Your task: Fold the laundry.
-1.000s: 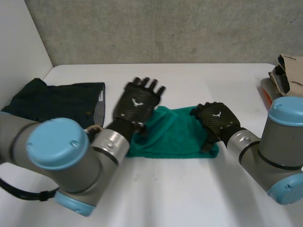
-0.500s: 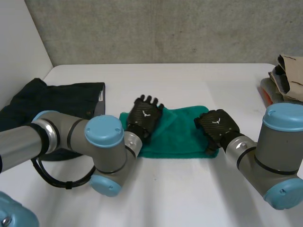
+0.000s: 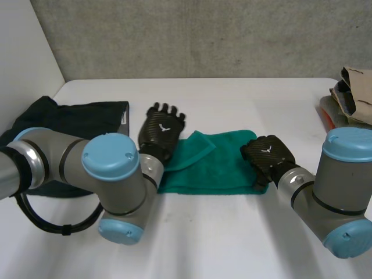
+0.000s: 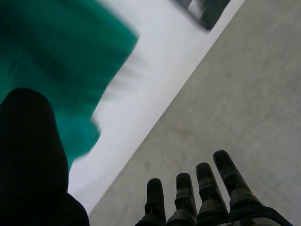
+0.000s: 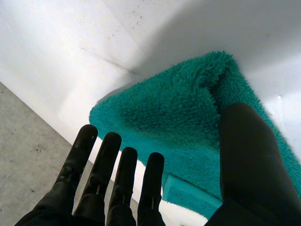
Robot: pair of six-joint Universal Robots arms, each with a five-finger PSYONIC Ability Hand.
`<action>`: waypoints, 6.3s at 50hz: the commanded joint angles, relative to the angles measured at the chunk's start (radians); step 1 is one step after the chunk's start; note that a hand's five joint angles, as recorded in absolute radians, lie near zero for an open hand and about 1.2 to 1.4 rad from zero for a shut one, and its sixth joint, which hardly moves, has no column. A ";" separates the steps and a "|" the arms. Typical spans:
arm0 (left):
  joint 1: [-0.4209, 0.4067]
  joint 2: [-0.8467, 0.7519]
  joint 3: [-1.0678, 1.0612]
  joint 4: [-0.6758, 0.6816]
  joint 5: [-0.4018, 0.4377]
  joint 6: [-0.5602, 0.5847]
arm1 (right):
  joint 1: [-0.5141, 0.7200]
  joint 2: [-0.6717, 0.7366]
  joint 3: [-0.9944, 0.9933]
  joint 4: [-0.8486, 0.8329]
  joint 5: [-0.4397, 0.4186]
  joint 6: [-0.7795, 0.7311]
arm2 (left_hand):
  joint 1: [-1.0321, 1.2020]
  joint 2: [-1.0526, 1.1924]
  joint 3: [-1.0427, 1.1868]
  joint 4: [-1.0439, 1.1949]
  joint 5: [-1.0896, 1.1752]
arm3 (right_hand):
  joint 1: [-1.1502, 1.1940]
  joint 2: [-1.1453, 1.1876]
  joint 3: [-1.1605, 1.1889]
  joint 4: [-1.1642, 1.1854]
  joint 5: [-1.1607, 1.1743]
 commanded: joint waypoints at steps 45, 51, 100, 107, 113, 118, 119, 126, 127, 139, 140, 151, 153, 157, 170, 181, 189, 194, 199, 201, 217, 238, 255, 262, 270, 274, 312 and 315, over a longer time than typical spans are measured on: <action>0.049 0.083 -0.033 -0.019 -0.095 -0.054 | -0.025 -0.062 0.059 -0.019 0.069 -0.221 | 0.007 -0.011 -0.008 -0.004 -0.021 | 0.881 0.800 0.790 0.791 0.810; 0.050 0.157 -0.103 -0.016 -0.094 -0.068 | -0.047 -0.099 0.059 -0.020 0.095 -0.454 | 0.001 -0.017 -0.013 -0.010 -0.027 | 0.881 0.800 0.790 0.791 0.810; 0.014 -0.033 0.086 -0.270 0.077 -0.403 | 0.107 0.239 -0.517 0.339 -0.101 0.383 | 0.045 0.027 0.031 0.034 0.017 | -0.340 -0.421 -0.432 -0.431 -0.411; 0.015 -0.093 0.126 -0.393 0.000 -0.289 | 0.119 0.337 -0.591 0.402 -0.064 0.305 | 0.042 0.024 0.028 0.031 0.014 | -0.277 -0.358 -0.369 -0.368 -0.348; 0.014 -0.081 0.126 -0.387 -0.003 -0.263 | 0.128 0.329 -0.608 0.419 -0.028 0.215 | 0.019 0.001 0.004 0.008 -0.010 | -0.265 -0.346 -0.357 -0.356 -0.336; 0.015 0.028 0.121 -0.326 0.001 -0.261 | 0.128 0.217 -0.579 0.408 -0.029 0.199 | 0.001 -0.017 -0.013 -0.010 -0.027 | -0.318 -0.399 -0.410 -0.408 -0.389; 0.015 0.052 0.117 -0.314 0.006 -0.261 | 0.128 0.176 -0.558 0.394 -0.029 0.199 | 0.001 -0.017 -0.013 -0.010 -0.027 | -0.340 -0.421 -0.432 -0.431 -0.411; 0.050 0.250 0.057 -0.267 0.175 -0.260 | 0.134 0.001 -0.360 0.255 -0.024 0.161 | 0.007 -0.011 -0.008 -0.004 -0.021 | -0.340 -0.421 -0.432 -0.431 -0.411; 0.072 0.285 0.040 -0.271 0.234 -0.260 | 0.136 -0.010 -0.328 0.238 -0.024 0.155 | 0.016 -0.003 0.001 0.005 -0.013 | -0.340 -0.421 -0.432 -0.431 -0.411; 0.148 0.370 -0.014 -0.370 0.618 -0.294 | 0.237 0.048 -0.057 -0.035 -0.020 0.029 | 0.022 0.003 0.007 0.011 -0.007 | -0.340 -0.421 -0.432 -0.431 -0.411; 0.150 0.371 -0.014 -0.375 0.623 -0.294 | 0.240 0.062 -0.054 -0.058 -0.018 0.025 | 0.022 0.003 0.007 0.011 -0.007 | -0.340 -0.421 -0.432 -0.431 -0.411; 0.145 0.376 -0.017 -0.378 0.624 -0.295 | 0.249 0.211 -0.129 -0.147 0.002 -0.058 | 0.019 0.001 0.004 0.008 -0.010 | -0.340 -0.421 -0.432 -0.431 -0.411; 0.144 0.376 -0.017 -0.378 0.624 -0.294 | 0.251 0.229 -0.155 -0.147 -0.001 -0.061 | 0.013 -0.005 -0.002 0.002 -0.016 | -0.340 -0.421 -0.432 -0.431 -0.411; 0.144 0.376 -0.017 -0.376 0.623 -0.295 | 0.251 0.245 -0.195 -0.147 -0.003 -0.061 | 0.013 -0.005 -0.002 0.002 -0.016 | -0.175 -0.256 -0.267 -0.266 -0.246; 0.145 0.377 -0.017 -0.378 0.623 -0.295 | 0.251 0.303 -0.301 -0.146 -0.006 -0.046 | 0.013 -0.005 -0.002 0.002 -0.016 | 0.187 0.106 0.095 0.096 0.116; 0.145 0.384 -0.017 -0.378 0.623 -0.295 | 0.249 0.341 -0.366 -0.138 -0.005 -0.026 | 0.013 -0.005 -0.002 0.002 -0.016 | 0.881 0.800 0.790 0.791 0.810; 0.150 0.393 -0.017 -0.375 0.621 -0.295 | 0.147 0.208 -0.330 -0.134 -0.003 0.055 | 0.016 -0.002 0.001 0.005 -0.013 | 0.881 0.800 0.790 0.791 0.810; 0.153 0.396 -0.017 -0.375 0.620 -0.295 | 0.039 0.141 -0.277 -0.131 -0.021 0.055 | 0.016 -0.002 0.001 0.005 -0.013 | 0.881 0.800 0.790 0.791 0.810; 0.159 0.402 -0.017 -0.375 0.620 -0.295 | -0.067 0.116 -0.284 -0.144 -0.067 0.031 | 0.016 -0.002 0.001 0.005 -0.013 | 0.881 0.800 0.790 0.791 0.810; 0.162 0.402 -0.015 -0.375 0.620 -0.295 | -0.085 0.114 -0.306 -0.149 -0.095 0.017 | 0.019 0.001 0.004 0.008 -0.010 | 0.881 0.800 0.790 0.791 0.810; 0.168 0.416 -0.017 -0.375 0.620 -0.295 | -0.349 0.174 -0.910 -0.232 -0.133 0.129 | 0.019 0.001 0.004 0.008 -0.010 | 0.881 0.800 0.790 0.791 0.810; 0.165 0.416 -0.040 -0.373 0.621 -0.295 | -0.699 0.521 -0.722 -0.413 -0.477 0.130 | 0.022 0.003 0.007 0.011 -0.007 | 0.881 0.800 0.790 0.791 0.810; 0.159 0.419 -0.049 -0.375 0.620 -0.295 | -0.769 0.394 -0.686 -0.440 -0.652 0.268 | 0.022 0.003 0.007 0.011 -0.007 | 0.881 0.800 0.790 0.791 0.810; 0.159 0.427 -0.052 -0.373 0.620 -0.295 | -0.817 0.341 -0.671 -0.508 -0.704 0.425 | 0.022 0.003 0.007 0.011 -0.007 | 0.881 0.800 0.790 0.791 0.810; 0.158 0.431 -0.052 -0.373 0.620 -0.295 | -0.846 0.352 -0.649 -0.581 -0.805 0.483 | 0.022 0.003 0.007 0.011 -0.007 | 0.881 0.800 0.790 0.791 0.810; 0.158 0.431 -0.052 -0.373 0.621 -0.295 | -0.858 0.404 -0.646 -0.582 -0.822 0.466 | 0.022 0.003 0.007 0.011 -0.007 | 0.881 0.800 0.790 0.791 0.810; 0.149 0.479 -0.054 -0.373 0.620 -0.315 | -1.132 -0.037 -0.543 0.009 -0.151 -0.303 | 0.016 -0.002 0.001 0.005 -0.013 | -0.340 -0.421 -0.432 -0.431 -0.411; 0.150 0.485 -0.052 -0.373 0.620 -0.315 | -1.063 -0.037 -0.585 -0.047 -0.057 -0.305 | 0.013 -0.005 -0.002 0.002 -0.016 | -0.340 -0.421 -0.432 -0.431 -0.411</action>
